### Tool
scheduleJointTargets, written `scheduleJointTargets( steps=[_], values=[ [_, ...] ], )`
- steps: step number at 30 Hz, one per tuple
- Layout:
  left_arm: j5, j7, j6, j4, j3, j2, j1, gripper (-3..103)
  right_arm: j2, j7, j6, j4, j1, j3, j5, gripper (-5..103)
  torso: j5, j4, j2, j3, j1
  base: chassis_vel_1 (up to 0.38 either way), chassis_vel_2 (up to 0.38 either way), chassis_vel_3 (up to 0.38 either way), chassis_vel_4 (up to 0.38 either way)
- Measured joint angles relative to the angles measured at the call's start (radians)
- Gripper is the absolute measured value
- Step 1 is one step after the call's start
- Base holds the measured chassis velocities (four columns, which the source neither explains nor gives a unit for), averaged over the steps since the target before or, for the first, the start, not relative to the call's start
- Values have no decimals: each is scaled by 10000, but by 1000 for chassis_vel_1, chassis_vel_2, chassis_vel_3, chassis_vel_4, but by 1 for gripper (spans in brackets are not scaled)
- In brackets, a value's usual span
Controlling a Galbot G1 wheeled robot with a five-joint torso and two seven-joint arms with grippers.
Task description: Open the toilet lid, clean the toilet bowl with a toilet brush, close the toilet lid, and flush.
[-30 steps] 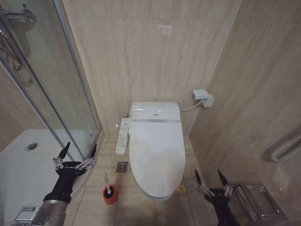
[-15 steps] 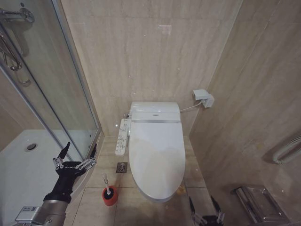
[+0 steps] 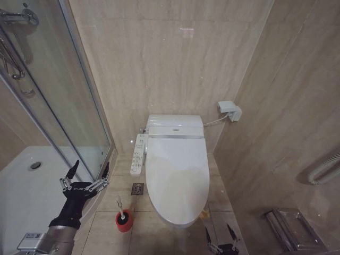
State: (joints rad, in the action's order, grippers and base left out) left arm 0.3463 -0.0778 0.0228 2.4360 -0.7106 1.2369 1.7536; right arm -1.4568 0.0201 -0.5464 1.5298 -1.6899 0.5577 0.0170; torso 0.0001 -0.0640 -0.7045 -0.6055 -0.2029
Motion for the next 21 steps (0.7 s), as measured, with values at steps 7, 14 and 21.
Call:
scheduleJointTargets(
  steps=[7, 14, 21],
  values=[
    [0, 0, 0, 0, 0, 0, 0, 100, 73, -99, 22, -380, 510, -8, -33, 100, -1, 1, 0, 0, -1, 0, 0, 0, 0],
    [0, 0, 0, 0, 0, 0, 0, 100, 79, -26, 5, -439, 241, 3, -16, 100, -1, -3, 0, 0, 0, 0, 0, 0, 0],
    [0, 0, 0, 0, 0, 0, 0, 100, -72, -32, -30, -501, 411, -106, 46, 100, -1, 1, 0, 0, 0, 0, 0, 0, 0]
  ],
)
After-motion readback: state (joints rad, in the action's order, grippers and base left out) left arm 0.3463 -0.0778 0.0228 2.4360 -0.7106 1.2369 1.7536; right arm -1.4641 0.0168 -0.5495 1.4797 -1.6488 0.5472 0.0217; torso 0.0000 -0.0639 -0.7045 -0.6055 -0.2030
